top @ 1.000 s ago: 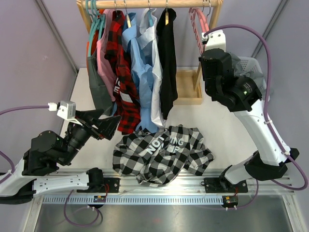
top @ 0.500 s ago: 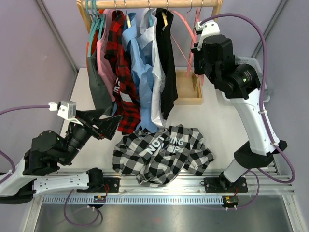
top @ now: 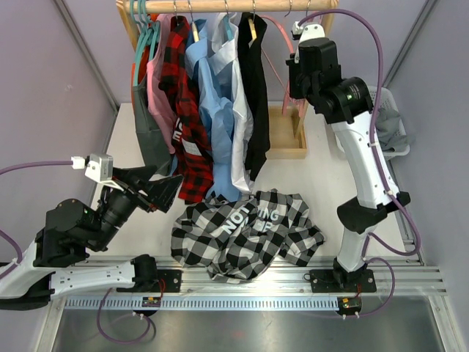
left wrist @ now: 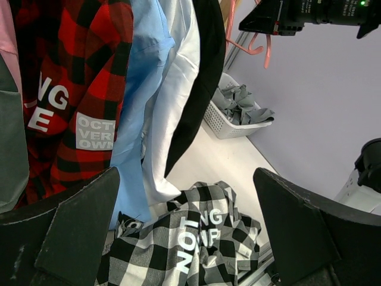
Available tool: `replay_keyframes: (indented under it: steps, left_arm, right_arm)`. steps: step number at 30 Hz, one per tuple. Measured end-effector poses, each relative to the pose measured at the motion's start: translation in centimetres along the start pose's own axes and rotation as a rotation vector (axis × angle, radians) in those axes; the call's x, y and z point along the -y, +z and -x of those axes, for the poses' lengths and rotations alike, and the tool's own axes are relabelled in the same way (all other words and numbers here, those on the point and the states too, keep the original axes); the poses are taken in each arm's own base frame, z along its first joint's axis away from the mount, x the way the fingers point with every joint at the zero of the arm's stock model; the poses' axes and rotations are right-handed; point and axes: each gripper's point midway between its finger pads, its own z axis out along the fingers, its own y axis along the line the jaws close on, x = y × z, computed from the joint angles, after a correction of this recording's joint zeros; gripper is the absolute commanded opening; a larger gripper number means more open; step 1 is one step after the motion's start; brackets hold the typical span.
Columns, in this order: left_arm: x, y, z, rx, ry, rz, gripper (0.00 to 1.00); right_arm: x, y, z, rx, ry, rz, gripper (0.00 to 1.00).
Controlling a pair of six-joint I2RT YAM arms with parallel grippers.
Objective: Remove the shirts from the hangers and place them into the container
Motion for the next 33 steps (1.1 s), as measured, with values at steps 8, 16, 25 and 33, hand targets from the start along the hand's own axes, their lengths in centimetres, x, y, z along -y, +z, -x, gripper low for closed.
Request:
replay_keyframes:
  steps: [8, 16, 25, 33]
  left_arm:
    - [0.0, 0.0, 0.0, -0.001, -0.006, 0.0, 0.99]
    - [0.1, 0.1, -0.1, -0.004, -0.003, 0.001, 0.99]
    - [0.6, 0.8, -1.0, -0.032, 0.02, 0.006, 0.99]
    - [0.8, 1.1, -1.4, -0.044, 0.023, 0.005, 0.99]
  right_arm:
    - [-0.6, 0.1, 0.4, 0.009, 0.025, 0.031, 0.09]
    - [-0.6, -1.3, -1.1, -0.02, 0.049, 0.062, 0.77]
    - [0.6, -8.5, -1.0, 0.054, 0.112, 0.161, 0.98]
    - [-1.4, -15.4, -8.1, 0.01, 0.163, 0.367, 1.0]
